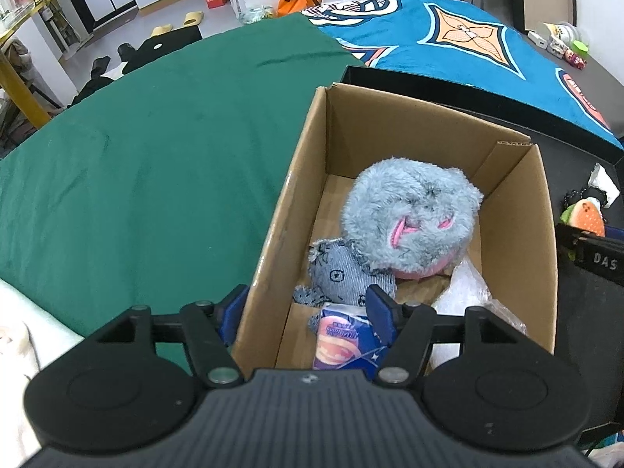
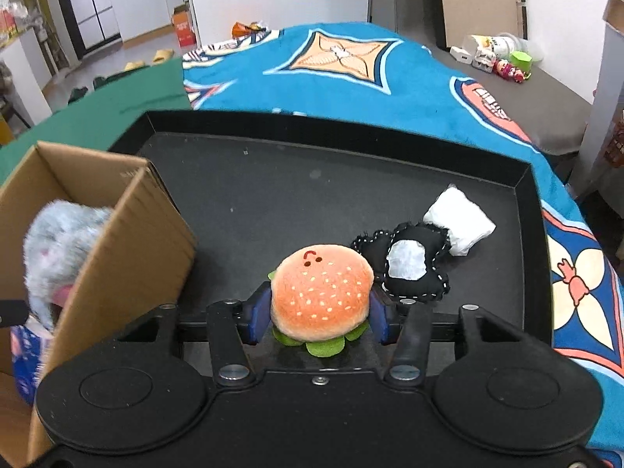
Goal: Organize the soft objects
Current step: 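Carry the burger plush into the box and open the right gripper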
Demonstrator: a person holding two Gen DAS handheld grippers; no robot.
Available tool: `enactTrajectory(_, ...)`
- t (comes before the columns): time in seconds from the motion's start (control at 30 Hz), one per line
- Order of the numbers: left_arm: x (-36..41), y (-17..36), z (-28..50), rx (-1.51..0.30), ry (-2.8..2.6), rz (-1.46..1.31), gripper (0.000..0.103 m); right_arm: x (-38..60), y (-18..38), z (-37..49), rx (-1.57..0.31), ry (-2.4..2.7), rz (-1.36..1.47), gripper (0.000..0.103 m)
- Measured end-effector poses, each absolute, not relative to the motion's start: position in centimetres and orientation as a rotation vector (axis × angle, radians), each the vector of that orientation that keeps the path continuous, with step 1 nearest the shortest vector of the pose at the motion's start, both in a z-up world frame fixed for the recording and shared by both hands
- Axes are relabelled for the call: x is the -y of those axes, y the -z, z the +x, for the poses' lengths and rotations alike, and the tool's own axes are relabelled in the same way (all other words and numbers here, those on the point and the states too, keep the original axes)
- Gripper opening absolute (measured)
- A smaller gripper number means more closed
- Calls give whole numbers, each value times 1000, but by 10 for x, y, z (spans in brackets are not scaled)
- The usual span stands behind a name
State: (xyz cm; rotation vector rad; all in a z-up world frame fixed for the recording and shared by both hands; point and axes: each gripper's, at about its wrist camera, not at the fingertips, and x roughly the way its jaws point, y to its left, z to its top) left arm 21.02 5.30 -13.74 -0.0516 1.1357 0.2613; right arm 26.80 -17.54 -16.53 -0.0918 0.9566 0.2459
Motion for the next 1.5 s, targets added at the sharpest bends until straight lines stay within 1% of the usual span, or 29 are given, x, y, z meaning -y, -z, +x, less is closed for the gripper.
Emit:
enactTrajectory(0.7,-62,126,187,-1119,-262,-86,64,169,111,243,-858,-318,2,50)
enactTrajectory(1.27,-76,124,168,-1088,-216,-148,64,137,84,216,-795,-435,-21,50)
enactTrajectory(1.5,-86,124,161,-1070,-200,-186,63,113,77,201,-779,-499,-85,51)
